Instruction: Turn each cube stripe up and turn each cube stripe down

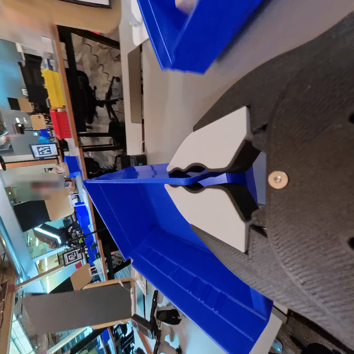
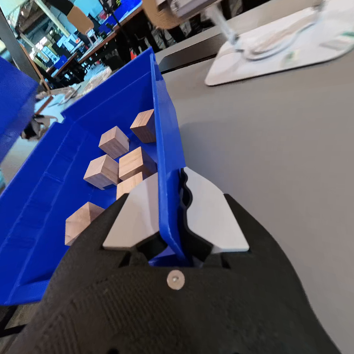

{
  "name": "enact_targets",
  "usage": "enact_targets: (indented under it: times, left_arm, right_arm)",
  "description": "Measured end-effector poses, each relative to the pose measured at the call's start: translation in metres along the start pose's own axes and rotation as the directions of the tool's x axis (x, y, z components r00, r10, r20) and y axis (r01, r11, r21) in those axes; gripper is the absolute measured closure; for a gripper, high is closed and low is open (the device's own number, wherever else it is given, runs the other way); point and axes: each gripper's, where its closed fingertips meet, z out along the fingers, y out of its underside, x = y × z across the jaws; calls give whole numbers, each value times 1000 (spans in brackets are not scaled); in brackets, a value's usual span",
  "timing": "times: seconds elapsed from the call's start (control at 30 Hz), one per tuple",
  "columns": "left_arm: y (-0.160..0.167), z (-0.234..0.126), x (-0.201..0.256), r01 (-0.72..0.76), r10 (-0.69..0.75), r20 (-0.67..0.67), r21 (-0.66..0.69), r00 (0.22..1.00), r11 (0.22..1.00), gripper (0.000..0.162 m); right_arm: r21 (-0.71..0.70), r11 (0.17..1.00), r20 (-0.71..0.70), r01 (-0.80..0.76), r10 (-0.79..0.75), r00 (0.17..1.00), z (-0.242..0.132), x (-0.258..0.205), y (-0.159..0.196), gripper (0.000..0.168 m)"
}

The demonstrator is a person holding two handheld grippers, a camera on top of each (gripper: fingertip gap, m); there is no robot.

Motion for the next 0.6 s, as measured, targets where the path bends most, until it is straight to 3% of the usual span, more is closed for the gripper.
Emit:
enact_targets:
  times: [0.2, 0.4, 0.6]
  left_arm:
    - [-17, -25, -46, 20, -22, 76, 27, 997, 999, 159]
    - [-12, -30, -69, 18, -19, 142, 12, 990, 1000, 159]
    - [-16, -34, -78, 39, -45, 143, 44, 989, 998, 158]
  right_arm:
    - [-32, 989, -18, 142, -143, 990, 100, -85, 6, 160]
    - [35, 999, -97, 8, -5, 995, 173, -143, 30, 159]
    - [140, 988, -225, -68, 98, 969, 208, -189, 48, 156]
